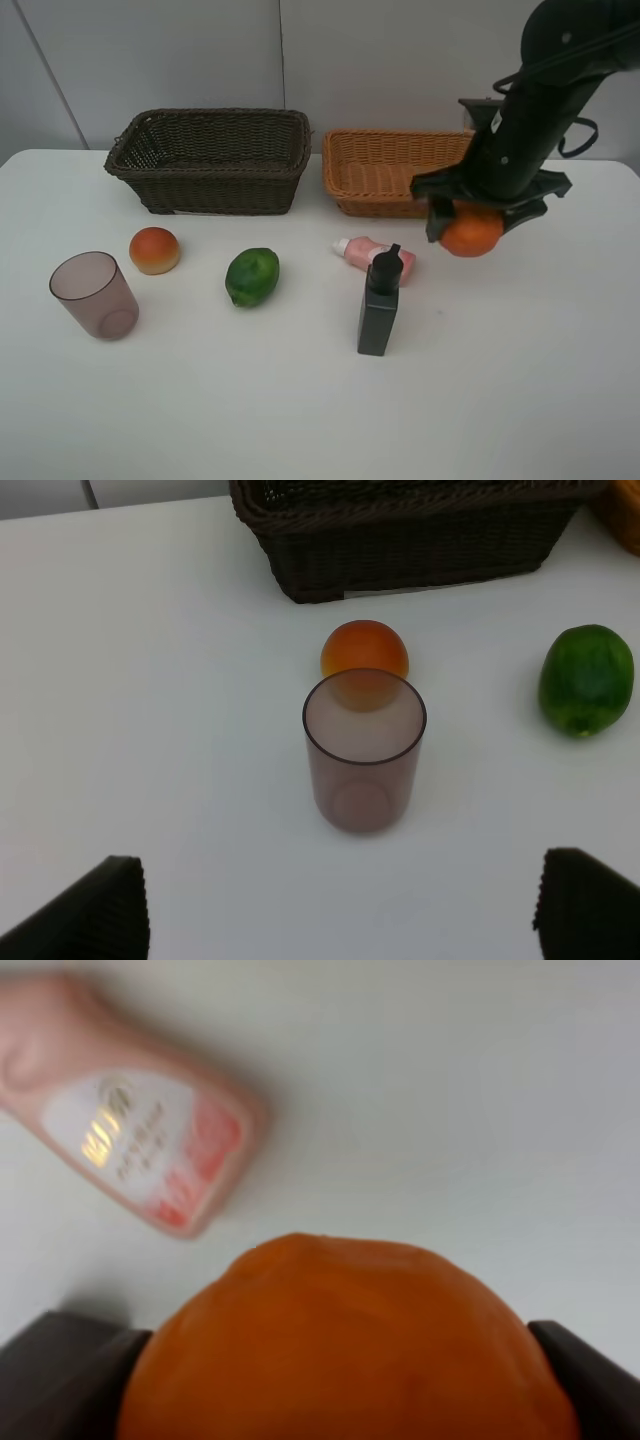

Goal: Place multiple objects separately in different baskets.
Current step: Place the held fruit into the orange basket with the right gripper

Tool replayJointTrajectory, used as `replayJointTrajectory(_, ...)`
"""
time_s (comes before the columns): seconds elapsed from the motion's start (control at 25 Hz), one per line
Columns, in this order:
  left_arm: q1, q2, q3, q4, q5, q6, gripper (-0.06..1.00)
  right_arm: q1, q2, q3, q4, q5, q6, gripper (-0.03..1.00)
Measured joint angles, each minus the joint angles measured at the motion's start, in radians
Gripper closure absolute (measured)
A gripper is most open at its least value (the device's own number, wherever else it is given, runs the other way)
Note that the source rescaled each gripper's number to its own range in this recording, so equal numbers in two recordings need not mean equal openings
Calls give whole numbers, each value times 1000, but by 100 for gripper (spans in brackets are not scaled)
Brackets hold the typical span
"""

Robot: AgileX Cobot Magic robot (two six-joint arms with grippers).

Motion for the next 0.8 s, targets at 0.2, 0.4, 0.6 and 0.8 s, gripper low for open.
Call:
replayJointTrajectory(0.2,0,0,0,0,0,0,-6,-2,76,-184,-45,40,-31,36)
replayJointTrajectory(0.4,0,0,0,0,0,0,-6,-17,226,-375,-52,47,-85,36)
replayJointTrajectory(0.6,0,0,0,0,0,0,-6,-34,345,-531,-52,46,-90,36)
replayJointTrajectory(0.8,0,0,0,0,0,0,-6,-46,472,-667,-74,25,-93,36)
